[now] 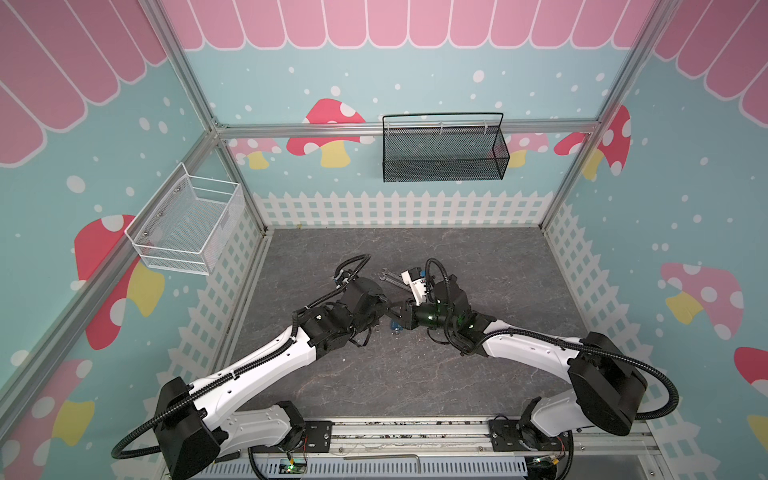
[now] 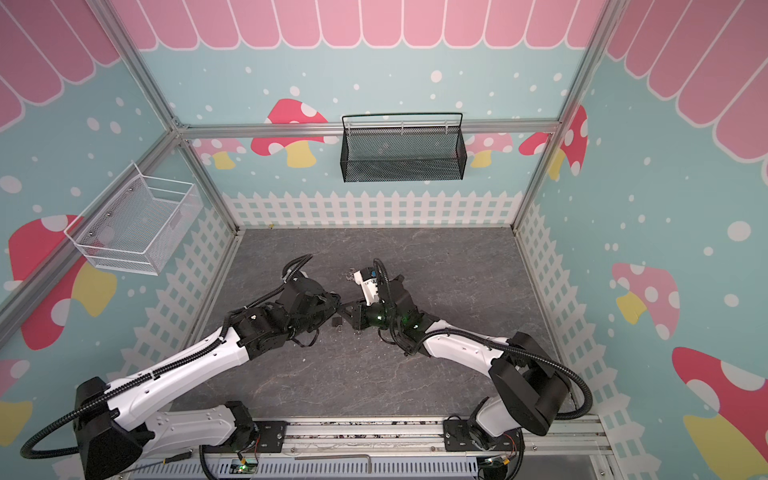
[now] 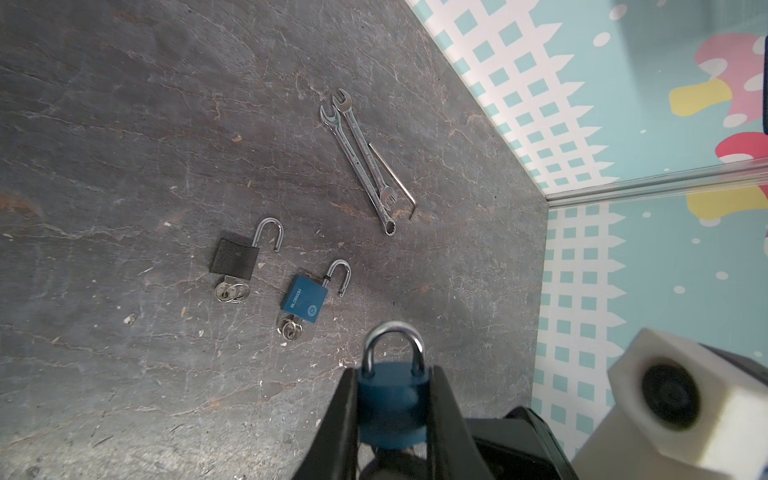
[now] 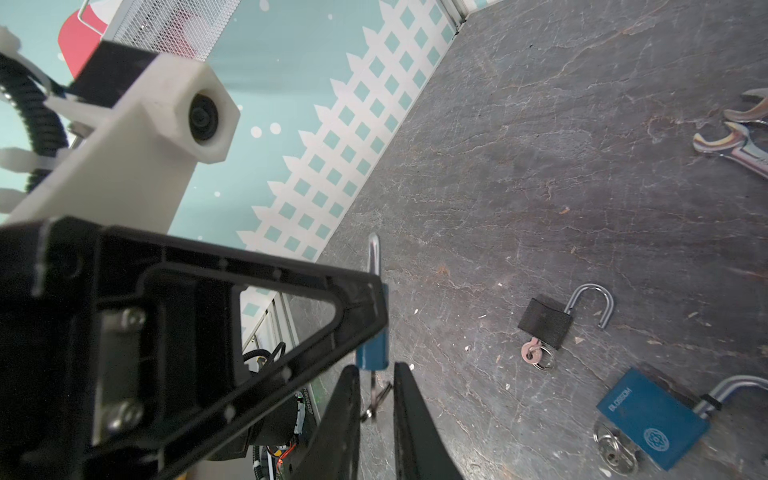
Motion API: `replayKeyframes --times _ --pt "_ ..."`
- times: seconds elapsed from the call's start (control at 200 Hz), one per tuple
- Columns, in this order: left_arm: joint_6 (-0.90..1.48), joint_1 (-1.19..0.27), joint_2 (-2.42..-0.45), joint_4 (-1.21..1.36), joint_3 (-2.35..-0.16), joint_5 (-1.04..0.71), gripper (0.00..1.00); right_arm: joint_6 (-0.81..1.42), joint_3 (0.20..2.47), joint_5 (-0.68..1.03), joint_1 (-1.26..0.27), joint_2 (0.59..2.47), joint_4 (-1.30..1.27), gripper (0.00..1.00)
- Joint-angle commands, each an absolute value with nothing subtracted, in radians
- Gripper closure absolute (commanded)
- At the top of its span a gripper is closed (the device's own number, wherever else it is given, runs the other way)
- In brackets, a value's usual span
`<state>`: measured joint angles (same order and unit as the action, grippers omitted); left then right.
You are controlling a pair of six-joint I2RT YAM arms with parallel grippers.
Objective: Unlock with the key
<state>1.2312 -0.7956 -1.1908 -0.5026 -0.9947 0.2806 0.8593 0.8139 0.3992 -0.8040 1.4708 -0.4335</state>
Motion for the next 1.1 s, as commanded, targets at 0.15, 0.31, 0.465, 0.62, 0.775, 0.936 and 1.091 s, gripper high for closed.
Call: replayKeyframes --times 0.15,0.31,0.465,0.62,0.775,0.936,1.091 --pt "1.273 -0.814 -1.148 -0.477 -0.979 0.293 1.00 0.896 0.844 0.406 -0.798 1.471 -0.458 0.96" --pt "1.299 -0.822 -1.122 -0.438 -0.937 0.284 1.00 0.971 0.835 0.480 -0.791 1.464 -0.537 1.00" --pt "1.319 -0.822 -1.088 -0.388 -0.884 0.274 1.00 1.058 0.819 0.574 -0.787 1.450 -0.687 1.00" --pt "1.328 -0.818 -1.051 -0.314 -0.822 0.266 1.00 1.121 0.796 0.651 -0.785 1.444 -0.831 1.00" --pt "1.332 -0.808 -1.020 -0.249 -0.771 0.260 1.00 1.194 0.768 0.716 -0.781 1.457 -0.965 1.00" --pt "1.325 -0.796 -1.021 -0.208 -0.762 0.240 1.00 1.235 0.746 0.729 -0.782 1.462 -1.056 1.00" --pt "1.326 -0.787 -1.018 -0.171 -0.748 0.232 1.00 1.232 0.735 0.713 -0.781 1.452 -1.055 1.00"
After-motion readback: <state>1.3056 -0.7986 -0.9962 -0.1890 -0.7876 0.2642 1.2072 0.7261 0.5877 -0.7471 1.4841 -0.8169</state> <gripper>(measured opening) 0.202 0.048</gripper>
